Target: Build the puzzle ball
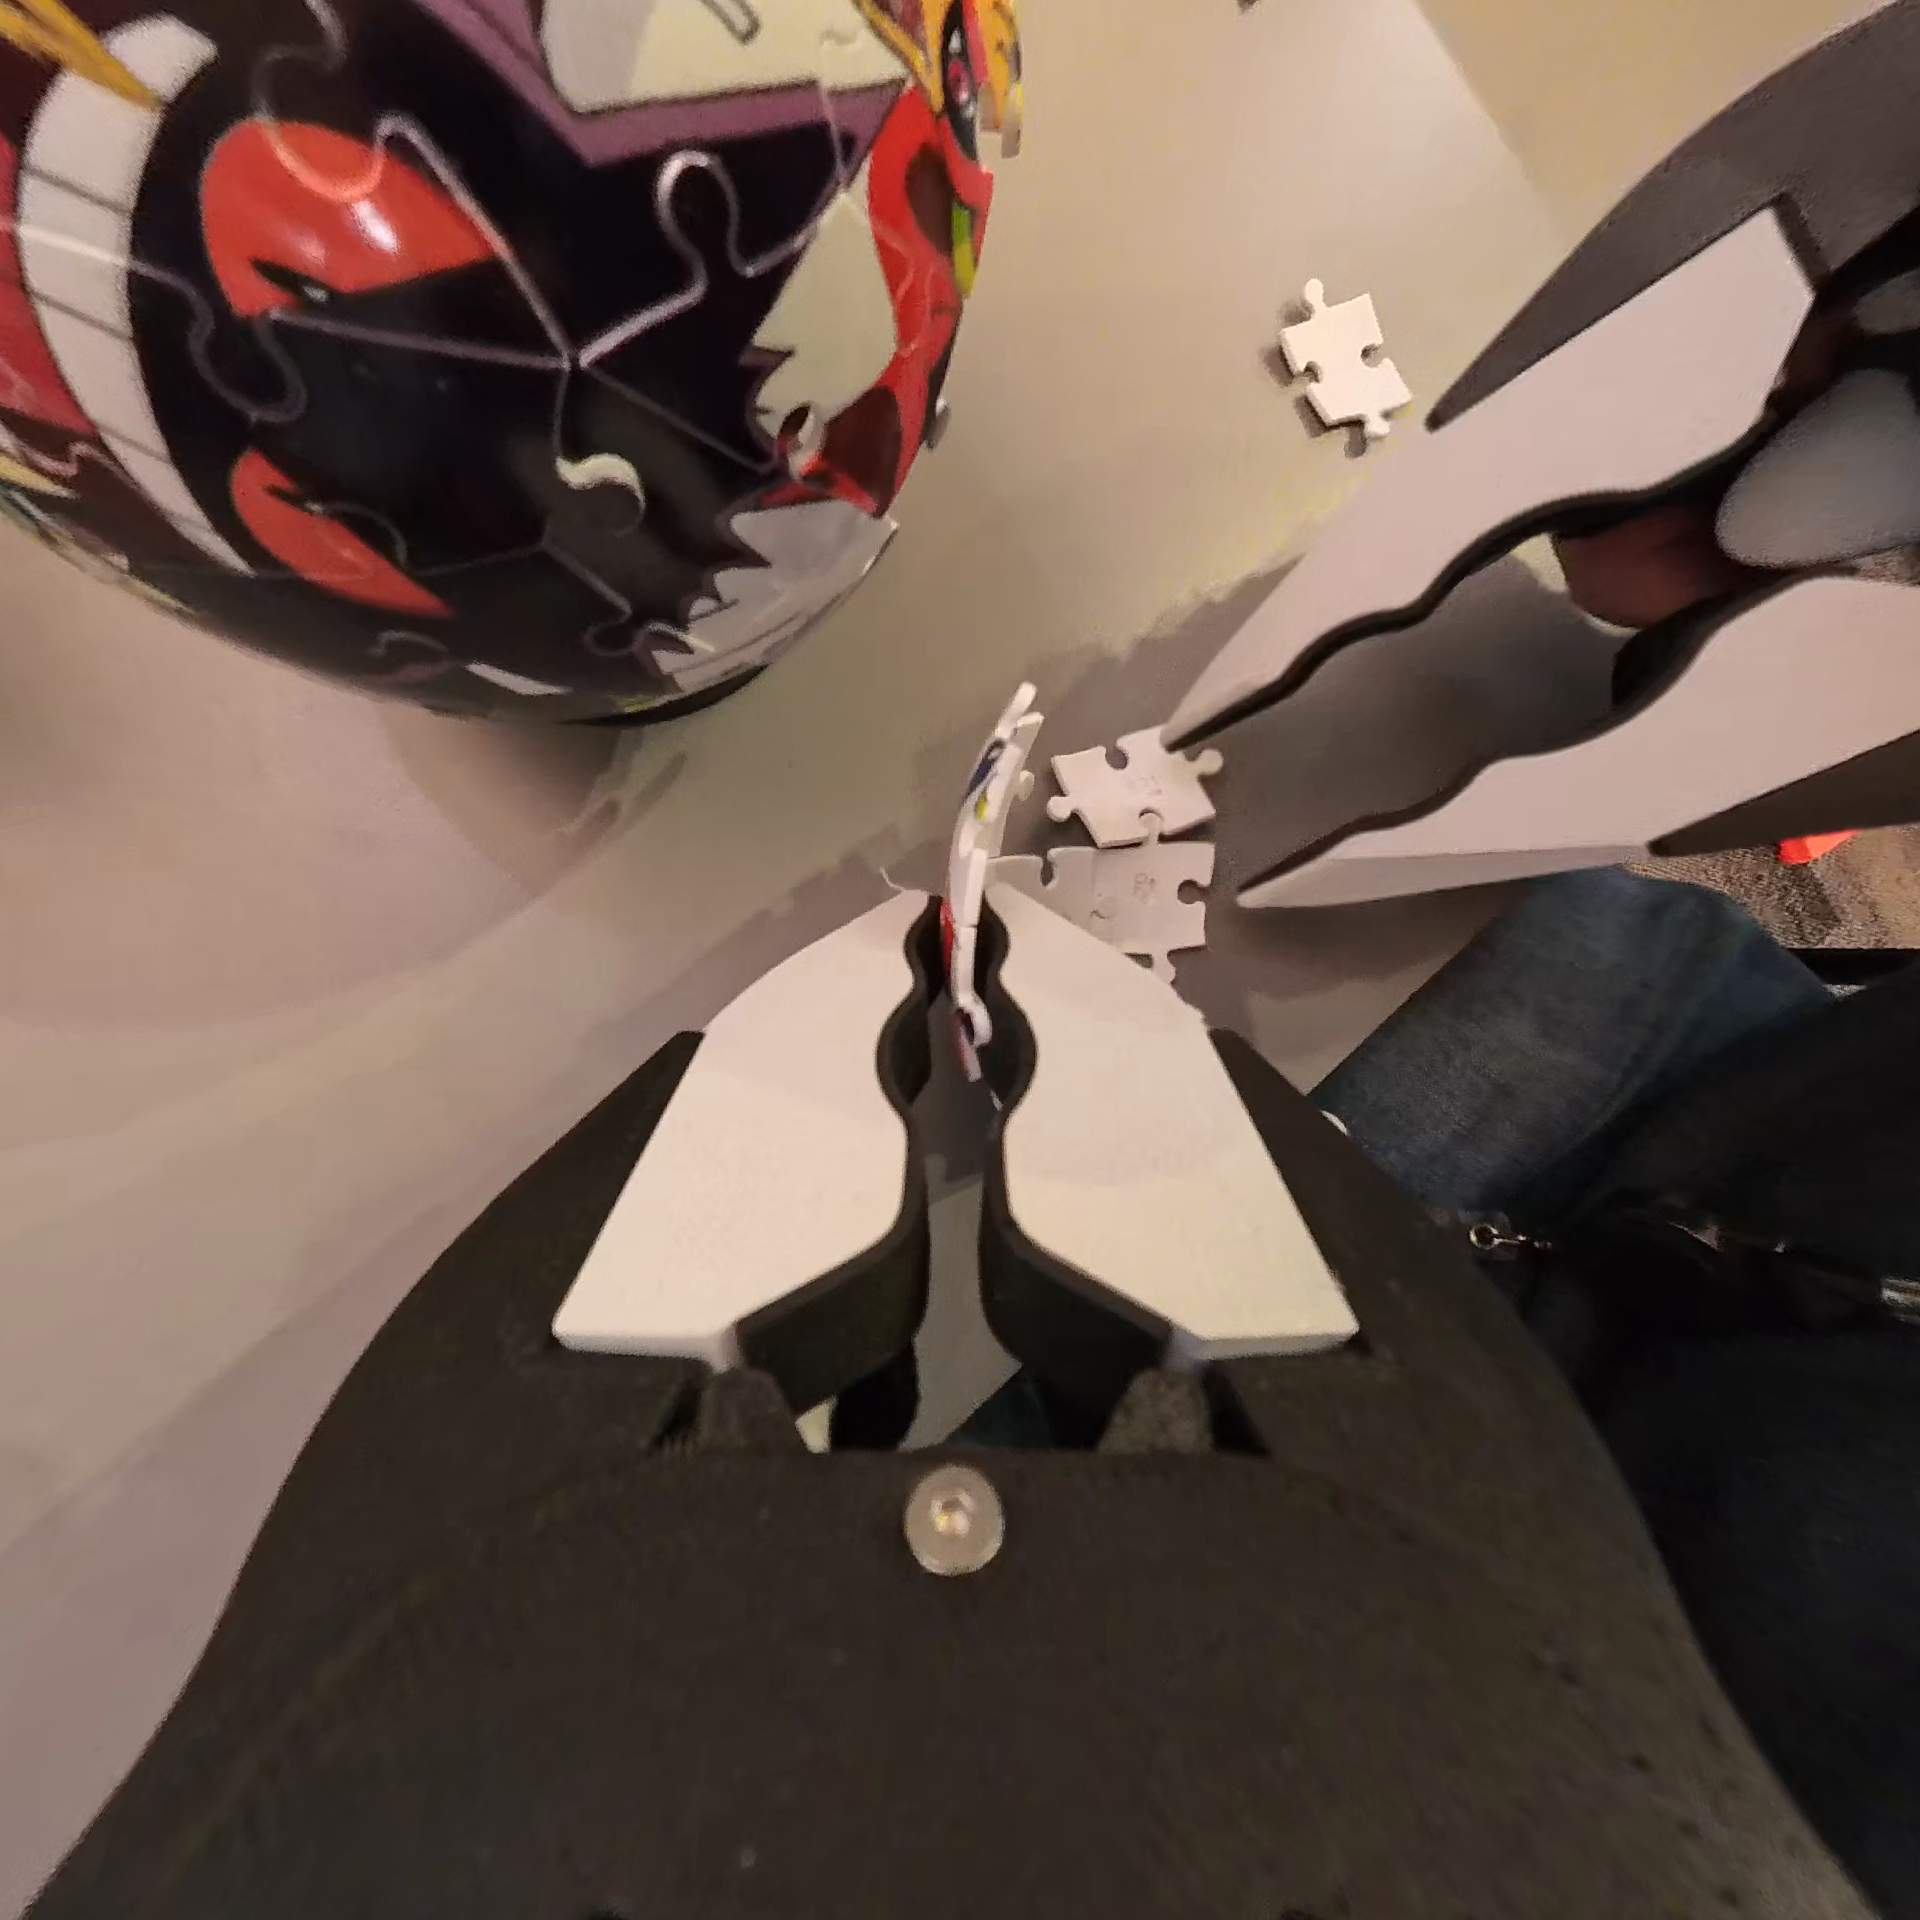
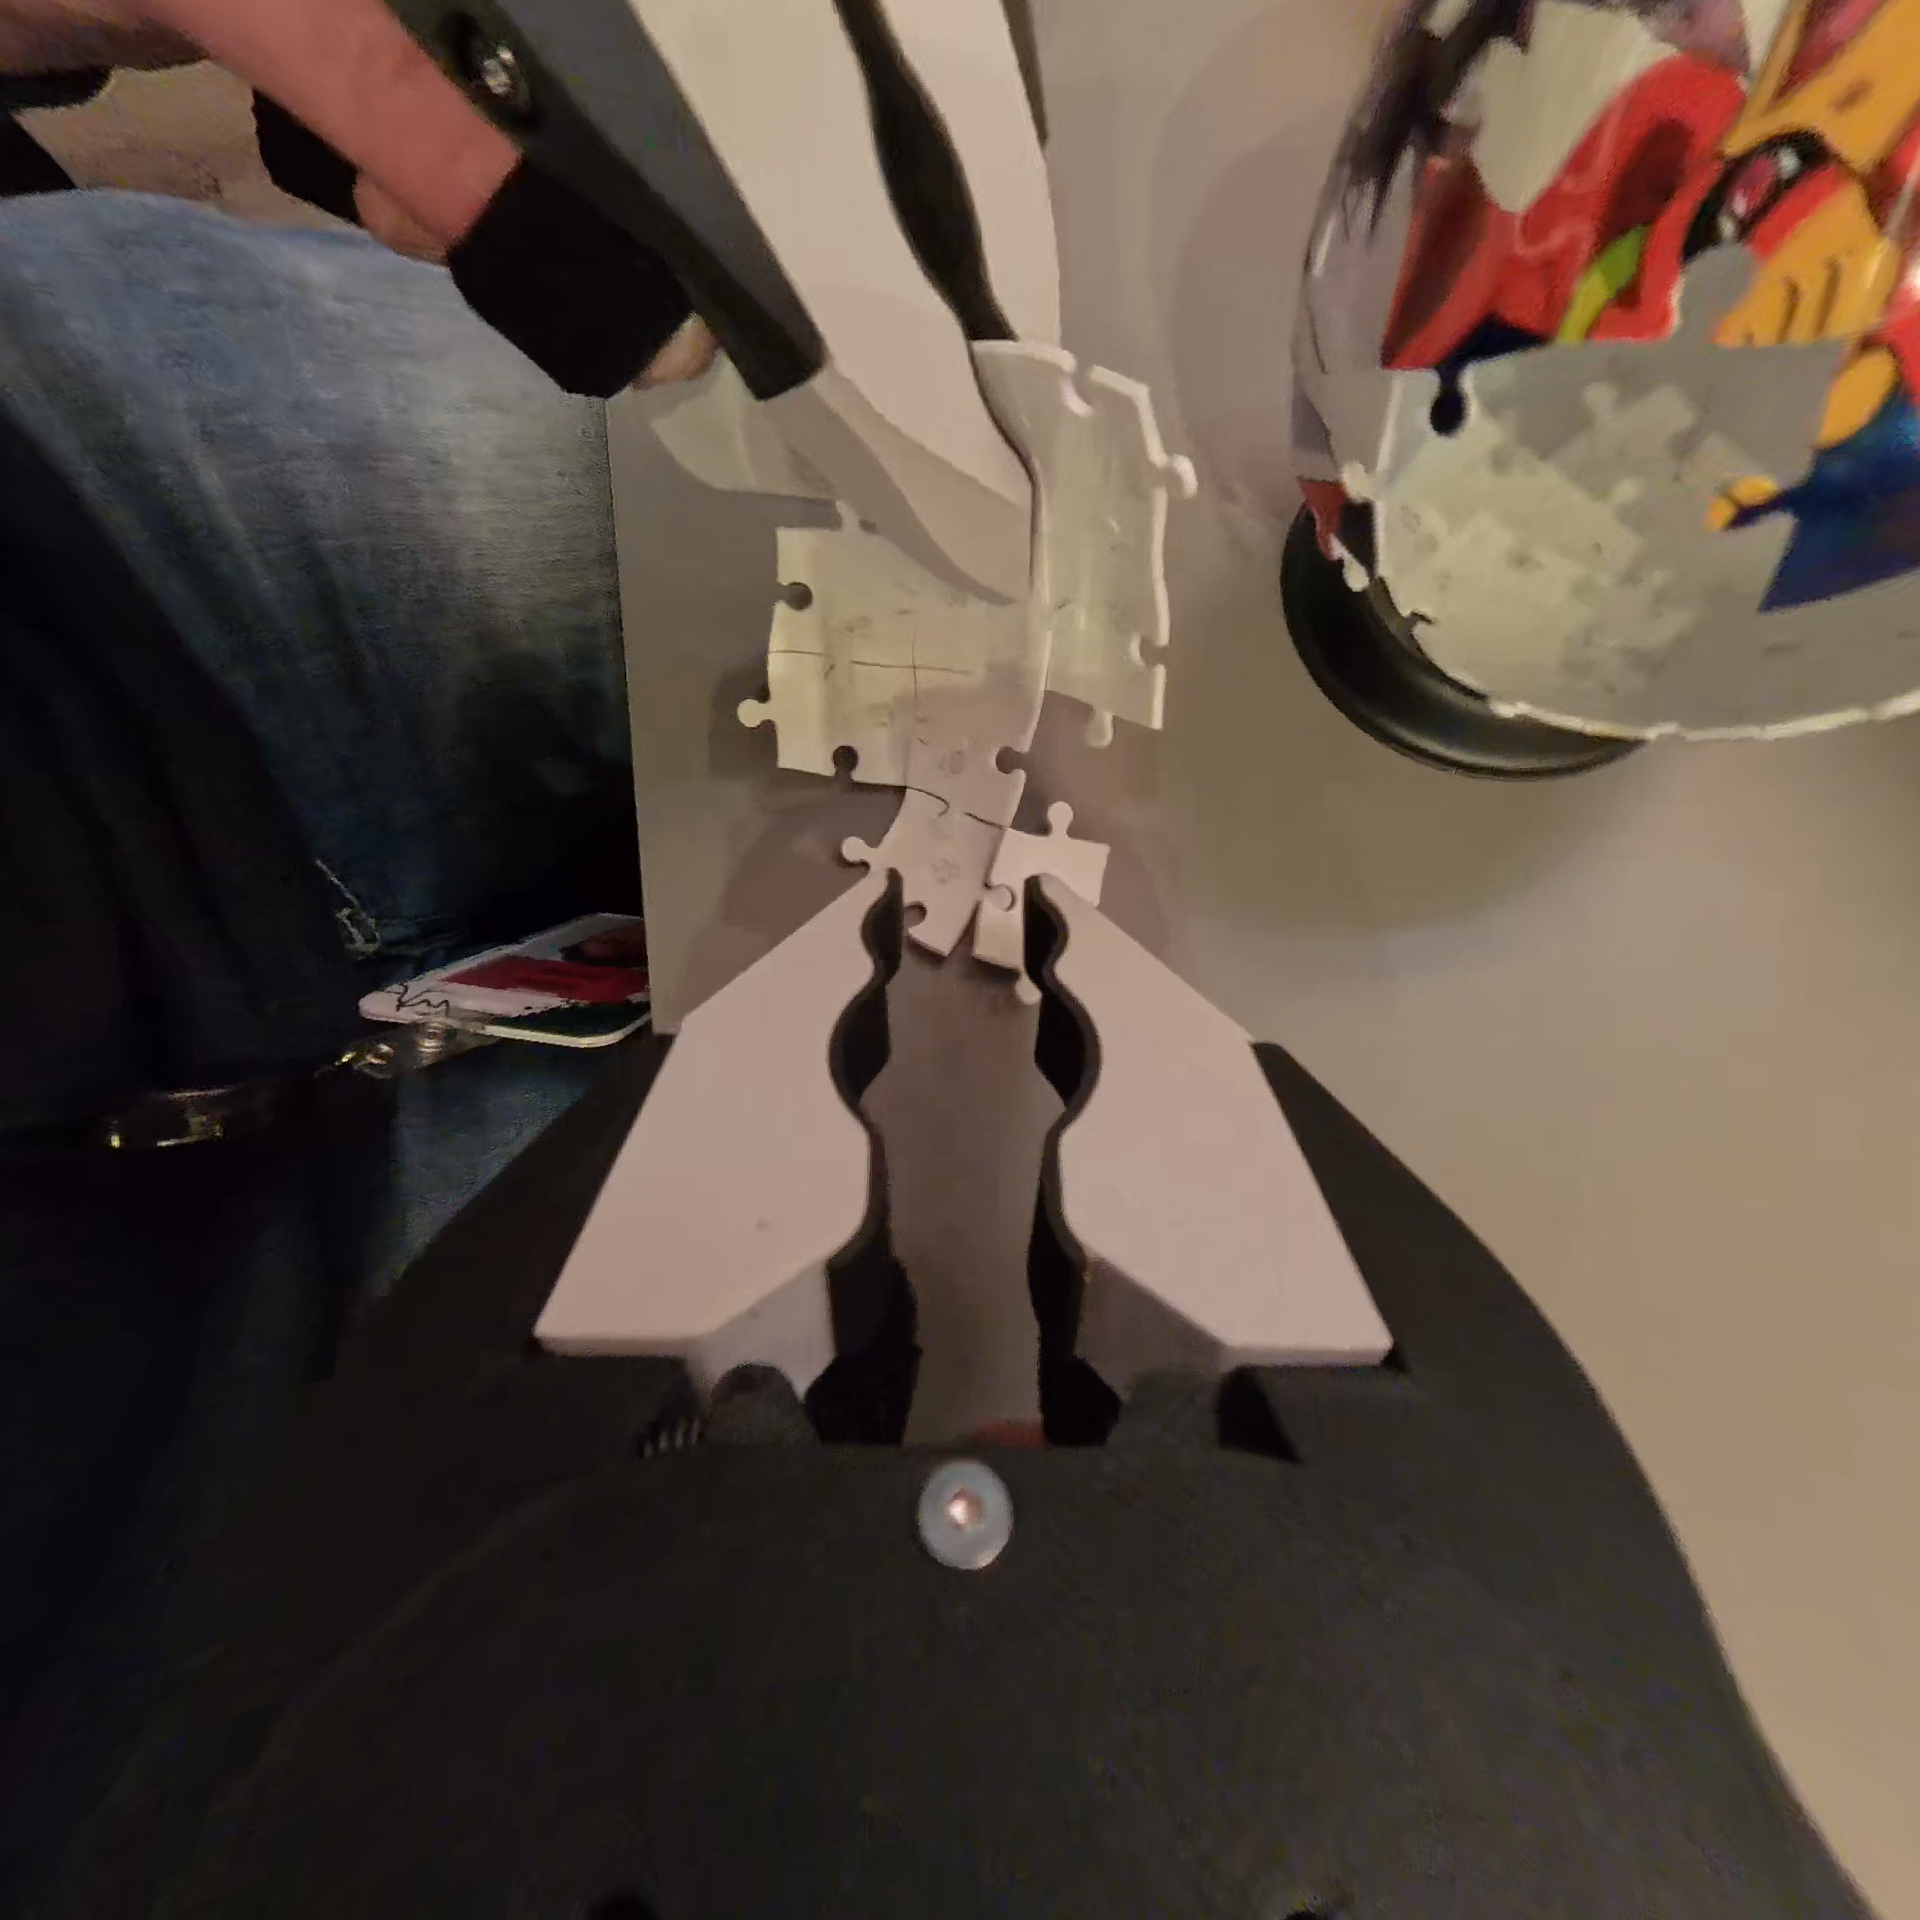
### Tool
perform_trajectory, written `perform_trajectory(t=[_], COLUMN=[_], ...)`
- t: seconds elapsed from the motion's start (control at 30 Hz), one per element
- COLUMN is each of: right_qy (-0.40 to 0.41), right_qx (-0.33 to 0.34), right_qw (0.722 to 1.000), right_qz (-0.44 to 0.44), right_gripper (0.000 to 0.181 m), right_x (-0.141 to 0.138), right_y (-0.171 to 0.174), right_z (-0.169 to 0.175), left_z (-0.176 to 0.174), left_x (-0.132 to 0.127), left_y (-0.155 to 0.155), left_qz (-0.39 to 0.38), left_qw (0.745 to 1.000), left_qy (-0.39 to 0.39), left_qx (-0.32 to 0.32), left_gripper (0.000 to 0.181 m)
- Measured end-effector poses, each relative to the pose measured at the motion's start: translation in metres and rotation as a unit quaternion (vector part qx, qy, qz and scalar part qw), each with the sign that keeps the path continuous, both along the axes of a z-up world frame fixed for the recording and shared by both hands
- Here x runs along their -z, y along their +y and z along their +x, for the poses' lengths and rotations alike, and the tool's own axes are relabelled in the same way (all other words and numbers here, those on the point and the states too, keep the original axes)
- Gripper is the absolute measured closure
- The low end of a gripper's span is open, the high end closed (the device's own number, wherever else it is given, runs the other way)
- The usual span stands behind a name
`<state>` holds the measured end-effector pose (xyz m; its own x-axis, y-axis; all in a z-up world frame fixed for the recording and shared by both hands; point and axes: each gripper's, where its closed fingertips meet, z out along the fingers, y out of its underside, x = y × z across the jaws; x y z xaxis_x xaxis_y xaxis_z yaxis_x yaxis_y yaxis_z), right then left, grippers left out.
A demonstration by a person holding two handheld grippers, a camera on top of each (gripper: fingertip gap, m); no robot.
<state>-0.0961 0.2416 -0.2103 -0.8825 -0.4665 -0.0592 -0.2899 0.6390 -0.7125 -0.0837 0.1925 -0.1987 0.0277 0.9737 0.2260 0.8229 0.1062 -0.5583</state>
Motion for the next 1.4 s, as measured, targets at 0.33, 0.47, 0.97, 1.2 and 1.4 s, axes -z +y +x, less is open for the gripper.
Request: perform_trajectory(t=[0.33,0.47,0.97,1.2,1.4], right_qy=[-0.004,-0.006,-0.019,-0.011,-0.062], right_qx=[-0.03,-0.018,-0.019,-0.027,-0.016], right_qw=[0.999,0.999,0.999,0.999,0.997], right_qz=[0.021,0.03,0.037,0.043,0.042], right_gripper=[0.163,0.164,0.149,0.153,0.151], right_x=[0.011,0.012,0.008,0.012,0.003], right_y=[0.001,0.0,-0.002,-0.002,-0.004], right_z=[0.004,0.005,0.013,0.016,0.017], left_z=[-0.001,-0.002,-0.003,-0.004,-0.004], left_x=[0.001,0.001,-0.002,-0.002,-0.001], left_y=[-0.002,-0.003,-0.004,-0.003,-0.003], left_qz=[-0.001,-0.004,-0.019,-0.022,-0.024], left_qw=[1.0,1.0,1.0,1.0,1.0], left_qy=[-0.006,-0.009,-0.006,-0.007,-0.01], left_qx=[-0.009,-0.009,-0.014,-0.013,-0.014], left_gripper=[0.177,0.177,0.177,0.177,0.177])
